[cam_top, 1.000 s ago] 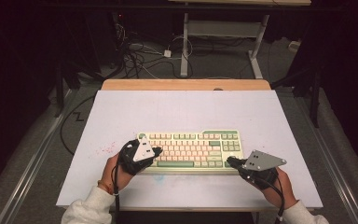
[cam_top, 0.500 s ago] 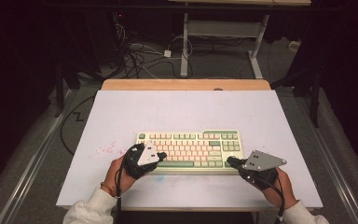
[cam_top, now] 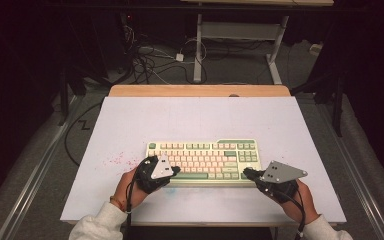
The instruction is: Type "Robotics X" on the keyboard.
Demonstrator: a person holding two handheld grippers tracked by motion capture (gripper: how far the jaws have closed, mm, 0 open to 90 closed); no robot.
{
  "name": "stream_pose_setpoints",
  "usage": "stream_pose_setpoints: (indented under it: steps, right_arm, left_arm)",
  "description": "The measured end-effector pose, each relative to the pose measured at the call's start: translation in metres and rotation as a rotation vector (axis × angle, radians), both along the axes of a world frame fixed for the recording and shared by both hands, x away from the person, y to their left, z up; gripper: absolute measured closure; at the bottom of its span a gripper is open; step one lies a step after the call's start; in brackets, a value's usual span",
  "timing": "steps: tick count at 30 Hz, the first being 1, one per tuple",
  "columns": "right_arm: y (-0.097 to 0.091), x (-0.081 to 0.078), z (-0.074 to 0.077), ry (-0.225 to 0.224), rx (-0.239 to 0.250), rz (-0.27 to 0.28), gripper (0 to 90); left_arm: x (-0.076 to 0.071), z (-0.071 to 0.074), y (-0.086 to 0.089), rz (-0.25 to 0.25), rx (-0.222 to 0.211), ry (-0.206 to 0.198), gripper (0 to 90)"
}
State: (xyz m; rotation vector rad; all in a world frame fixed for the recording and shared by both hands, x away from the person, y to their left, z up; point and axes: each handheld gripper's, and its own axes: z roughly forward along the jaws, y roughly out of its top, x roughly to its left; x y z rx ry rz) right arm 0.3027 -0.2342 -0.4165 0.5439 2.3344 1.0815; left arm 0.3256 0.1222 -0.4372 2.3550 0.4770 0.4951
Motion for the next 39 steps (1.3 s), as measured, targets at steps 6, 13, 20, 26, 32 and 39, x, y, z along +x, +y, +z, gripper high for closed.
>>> stream_pose_setpoints:
  steps: [6, 13, 20, 26, 32, 39]
  right_arm:
    - [0.001, 0.0, -0.001, 0.003, -0.001, 0.0, 87.5]
    - [0.001, 0.0, -0.001, 0.004, -0.002, 0.001, 87.5]
    - [0.001, 0.0, -0.001, 0.001, -0.003, 0.003, 87.5]
    - [0.0, 0.001, 0.0, 0.001, -0.002, -0.003, 87.5]
    - [0.002, 0.005, -0.001, 0.001, -0.005, -0.003, 89.0]
    - [0.005, 0.011, 0.0, 0.009, 0.001, -0.007, 89.9]
  left_arm:
    - [0.003, -0.006, -0.001, 0.002, 0.019, 0.016, 86.3]
    - [0.005, -0.015, -0.004, 0.006, 0.053, 0.028, 86.1]
    - [0.005, -0.012, -0.005, 0.009, 0.049, 0.015, 87.3]
    - [0.0, -0.005, -0.004, 0.005, 0.031, -0.007, 87.3]
    - [-0.001, -0.002, -0.001, 0.011, 0.017, -0.013, 87.3]
    - [-0.001, 0.001, 0.004, 0.02, 0.007, -0.017, 87.3]
